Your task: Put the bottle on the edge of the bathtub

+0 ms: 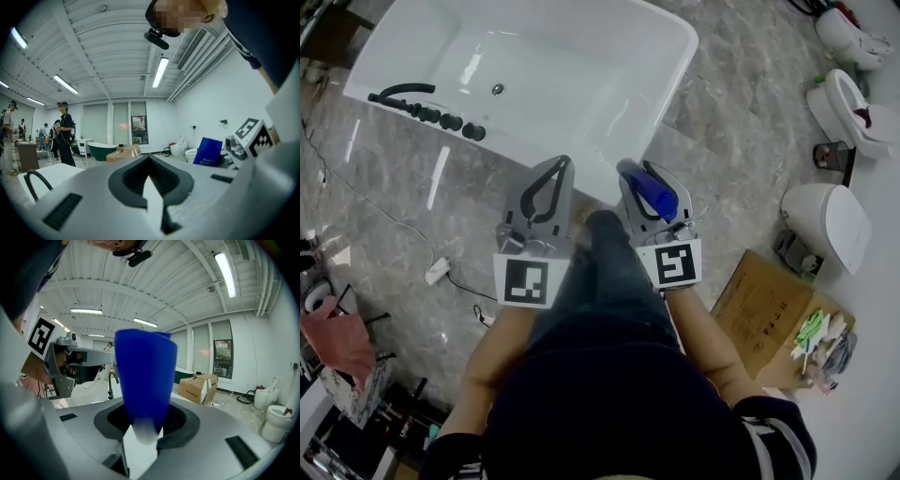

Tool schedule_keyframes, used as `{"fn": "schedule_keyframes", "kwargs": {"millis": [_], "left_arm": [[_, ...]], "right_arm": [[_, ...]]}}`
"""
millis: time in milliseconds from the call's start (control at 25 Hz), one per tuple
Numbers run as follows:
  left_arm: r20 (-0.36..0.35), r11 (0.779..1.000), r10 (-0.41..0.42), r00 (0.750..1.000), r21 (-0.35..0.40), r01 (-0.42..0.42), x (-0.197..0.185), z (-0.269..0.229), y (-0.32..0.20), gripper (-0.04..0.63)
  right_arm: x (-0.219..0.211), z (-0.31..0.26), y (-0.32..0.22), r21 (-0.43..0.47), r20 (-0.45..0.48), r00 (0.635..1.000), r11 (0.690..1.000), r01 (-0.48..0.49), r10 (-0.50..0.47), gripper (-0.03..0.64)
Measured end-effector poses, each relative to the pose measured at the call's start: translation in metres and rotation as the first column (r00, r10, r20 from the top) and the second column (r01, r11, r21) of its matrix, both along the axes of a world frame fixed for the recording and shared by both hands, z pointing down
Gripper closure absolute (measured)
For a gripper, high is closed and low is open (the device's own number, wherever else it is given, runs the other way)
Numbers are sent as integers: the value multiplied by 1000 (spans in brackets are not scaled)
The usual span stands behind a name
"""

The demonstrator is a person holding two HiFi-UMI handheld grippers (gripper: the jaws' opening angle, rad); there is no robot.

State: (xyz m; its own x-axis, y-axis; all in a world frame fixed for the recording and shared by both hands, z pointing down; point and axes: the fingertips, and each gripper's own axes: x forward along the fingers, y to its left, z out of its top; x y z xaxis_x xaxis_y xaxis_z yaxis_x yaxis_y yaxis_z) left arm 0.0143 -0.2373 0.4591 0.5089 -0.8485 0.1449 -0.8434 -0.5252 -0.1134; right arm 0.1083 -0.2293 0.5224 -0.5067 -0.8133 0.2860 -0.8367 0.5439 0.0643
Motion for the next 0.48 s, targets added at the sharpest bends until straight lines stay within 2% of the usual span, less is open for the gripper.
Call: {"fn": "schedule_keyframes", "kwargs": {"millis": [200,480], "left_arm": [[0,996,-31,1000,-82,31,-9,34,-3,595],[23,990,-35,999,-136,38,-14,71,0,595]], "right_arm": [[-8,44,2,-56,-31,999,998,27,-29,454],[-15,111,8,-144,-58,996,988,55,-64,456]]}}
